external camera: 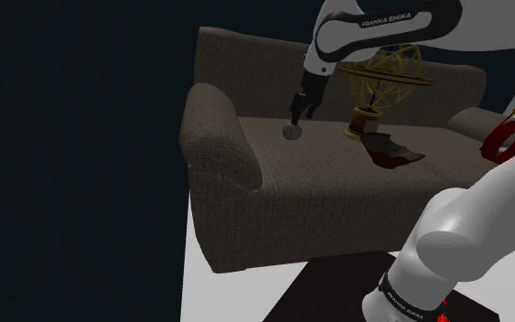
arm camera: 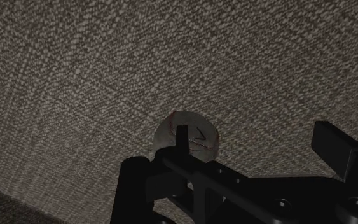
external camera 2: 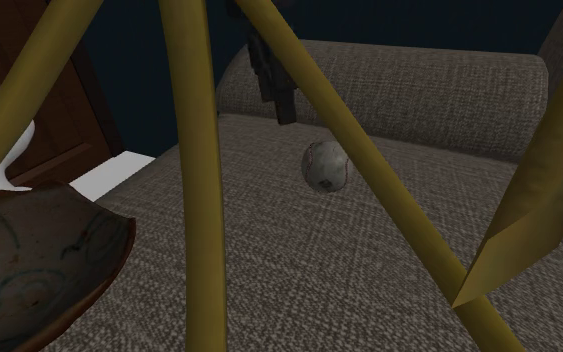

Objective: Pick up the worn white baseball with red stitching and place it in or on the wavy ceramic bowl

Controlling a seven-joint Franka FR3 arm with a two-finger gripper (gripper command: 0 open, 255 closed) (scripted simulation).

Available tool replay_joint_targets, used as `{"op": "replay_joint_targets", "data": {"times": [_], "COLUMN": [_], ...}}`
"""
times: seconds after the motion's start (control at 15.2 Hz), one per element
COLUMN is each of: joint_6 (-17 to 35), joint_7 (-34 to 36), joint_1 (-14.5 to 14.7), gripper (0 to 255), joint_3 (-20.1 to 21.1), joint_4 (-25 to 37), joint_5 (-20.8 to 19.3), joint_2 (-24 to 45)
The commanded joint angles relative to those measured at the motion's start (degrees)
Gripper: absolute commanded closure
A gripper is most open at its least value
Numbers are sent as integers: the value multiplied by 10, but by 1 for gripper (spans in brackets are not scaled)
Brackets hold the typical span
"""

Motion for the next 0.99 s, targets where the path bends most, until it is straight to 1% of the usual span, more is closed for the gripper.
{"op": "replay_joint_targets", "data": {"times": [0.0, 0.2, 0.66, 0.92], "joint_6": [17, 38, 91, 96], "joint_7": [-21, -45, -47, -47], "joint_1": [-3, -8, -10, -10], "gripper": [0, 0, 0, 0], "joint_3": [-11, -23, -29, -29], "joint_4": [24, 52, 18, 15], "joint_5": [-10, -20, -20, -20], "joint_2": [40, 88, 107, 109]}}
